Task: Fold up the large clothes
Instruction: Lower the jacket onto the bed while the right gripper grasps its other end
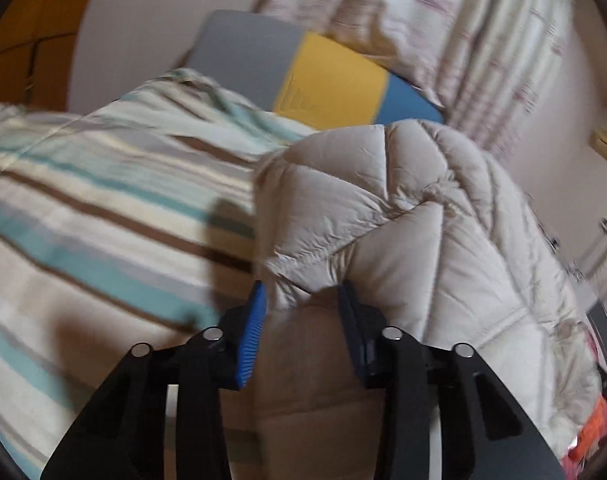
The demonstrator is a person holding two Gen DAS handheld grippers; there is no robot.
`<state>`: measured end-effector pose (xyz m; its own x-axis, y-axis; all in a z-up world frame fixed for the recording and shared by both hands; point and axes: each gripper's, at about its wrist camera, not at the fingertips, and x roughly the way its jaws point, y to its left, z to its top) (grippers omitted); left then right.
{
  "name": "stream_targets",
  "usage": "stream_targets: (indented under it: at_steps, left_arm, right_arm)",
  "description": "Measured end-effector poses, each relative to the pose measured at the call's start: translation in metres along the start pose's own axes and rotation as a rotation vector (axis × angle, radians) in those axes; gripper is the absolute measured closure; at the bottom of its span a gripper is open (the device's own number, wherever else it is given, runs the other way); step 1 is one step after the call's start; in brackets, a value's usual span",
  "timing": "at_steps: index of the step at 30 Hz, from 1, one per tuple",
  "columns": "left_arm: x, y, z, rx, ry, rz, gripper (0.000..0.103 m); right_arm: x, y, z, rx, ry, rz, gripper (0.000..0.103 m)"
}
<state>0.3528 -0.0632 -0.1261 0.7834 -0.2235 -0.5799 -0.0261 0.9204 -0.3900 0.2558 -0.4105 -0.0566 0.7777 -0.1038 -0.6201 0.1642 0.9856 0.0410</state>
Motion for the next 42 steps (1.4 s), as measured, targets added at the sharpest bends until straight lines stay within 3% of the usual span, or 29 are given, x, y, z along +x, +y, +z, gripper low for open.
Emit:
stream_targets:
  at_steps: [6,11,16,21,27,36,38,40,42]
  left_arm:
    - [0.017,-0.071,0.001,0.200,0.045,-0.024,0.067]
    - [0.036,-0.097,-0.002,0.309,0.081,0.001,0.067]
    - [0.046,-0.103,-0.003,0.346,0.106,0.012,0.067]
    - [0.052,-0.109,-0.003,0.385,0.106,0.037,0.067]
    - [0.063,-0.110,-0.003,0.390,0.119,0.025,0.067]
    - [0.063,-0.108,-0.002,0.375,0.129,0.008,0.066]
    - [0.062,-0.111,0.009,0.353,0.140,0.003,0.056]
    - [0.064,-0.115,0.019,0.332,0.140,0.014,0.036]
    - [0.073,-0.122,0.034,0.310,0.136,0.034,0.036]
  right_arm:
    - [-0.005,0.009,0.018,-0.020,-0.033,0.035,0.028]
    - [0.016,0.026,0.034,-0.062,-0.026,0.077,0.028]
    - [0.056,0.052,0.055,-0.115,0.013,0.156,0.038]
    - [0.112,0.073,0.063,-0.179,0.130,0.168,0.048]
    - [0.147,0.051,0.041,-0.100,0.167,0.134,0.048]
    - [0.162,0.033,0.022,-0.040,0.158,0.131,0.043]
    - [0.167,0.032,0.017,-0.023,0.161,0.128,0.043]
    - [0.174,0.028,0.013,0.009,0.173,0.134,0.041]
    - [0.179,0.028,0.012,0.022,0.185,0.140,0.040]
